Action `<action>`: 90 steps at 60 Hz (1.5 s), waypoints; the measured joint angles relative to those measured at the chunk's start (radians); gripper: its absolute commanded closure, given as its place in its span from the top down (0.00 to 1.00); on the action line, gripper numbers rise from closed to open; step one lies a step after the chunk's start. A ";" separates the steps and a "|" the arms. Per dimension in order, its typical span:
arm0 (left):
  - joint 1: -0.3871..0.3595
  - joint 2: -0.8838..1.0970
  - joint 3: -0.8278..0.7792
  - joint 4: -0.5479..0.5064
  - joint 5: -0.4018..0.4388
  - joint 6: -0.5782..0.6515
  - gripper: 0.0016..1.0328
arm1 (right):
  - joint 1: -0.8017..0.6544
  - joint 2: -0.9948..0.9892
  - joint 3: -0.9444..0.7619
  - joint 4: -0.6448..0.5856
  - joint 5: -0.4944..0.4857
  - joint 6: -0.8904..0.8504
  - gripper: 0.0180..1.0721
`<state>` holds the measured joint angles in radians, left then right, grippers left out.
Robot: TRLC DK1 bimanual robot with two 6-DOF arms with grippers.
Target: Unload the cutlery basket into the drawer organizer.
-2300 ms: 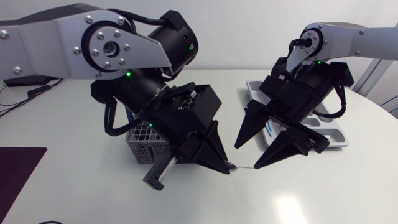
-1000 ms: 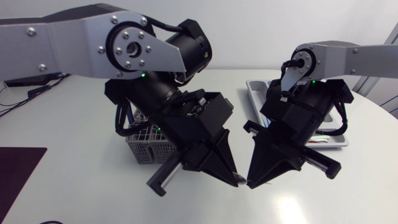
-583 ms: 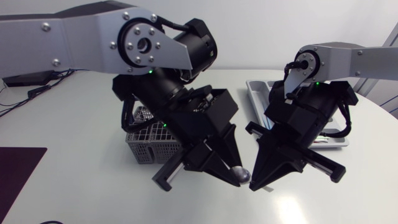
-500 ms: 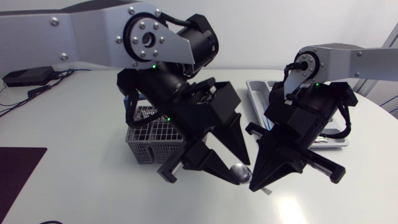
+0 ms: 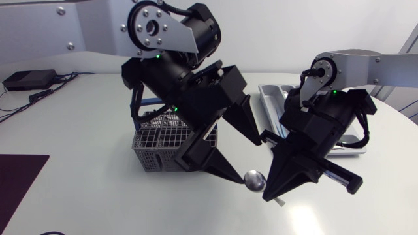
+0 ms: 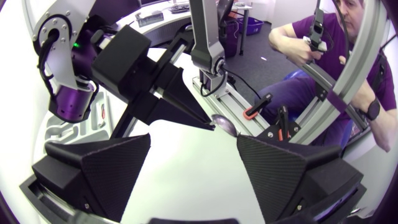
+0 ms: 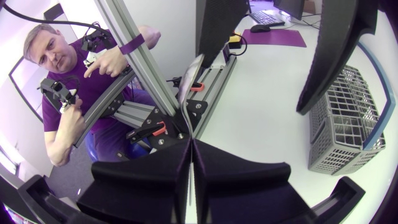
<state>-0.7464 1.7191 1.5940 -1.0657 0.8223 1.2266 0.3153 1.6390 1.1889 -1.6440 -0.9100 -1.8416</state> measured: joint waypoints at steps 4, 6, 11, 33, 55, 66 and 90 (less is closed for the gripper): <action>0.000 0.023 0.042 0.000 0.001 -0.069 0.93 | -0.011 0.000 0.000 0.024 0.000 0.001 0.06; 0.000 0.035 0.064 0.002 0.000 -0.100 0.93 | -0.020 0.000 0.000 0.037 0.000 0.005 0.06; 0.012 0.060 0.103 0.008 0.000 -0.167 0.92 | -0.048 -0.003 0.000 0.097 -0.002 0.035 0.06; 0.043 0.109 0.128 0.046 0.005 -0.343 0.77 | -0.157 -0.039 0.000 0.261 0.001 0.149 0.06; 0.045 0.147 0.135 0.157 -0.011 -0.517 0.60 | -0.163 -0.092 -0.005 0.451 0.027 0.272 0.06; 0.058 0.147 0.135 0.184 -0.019 -0.528 0.61 | -0.180 -0.123 -0.040 0.533 0.071 0.325 0.06; 0.118 0.131 0.113 0.325 -0.048 -0.608 0.64 | -0.281 -0.225 -0.188 0.806 0.229 0.397 0.06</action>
<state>-0.6281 1.8500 1.7065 -0.7410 0.7738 0.6189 0.0341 1.4136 1.0008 -0.8383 -0.6815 -1.4441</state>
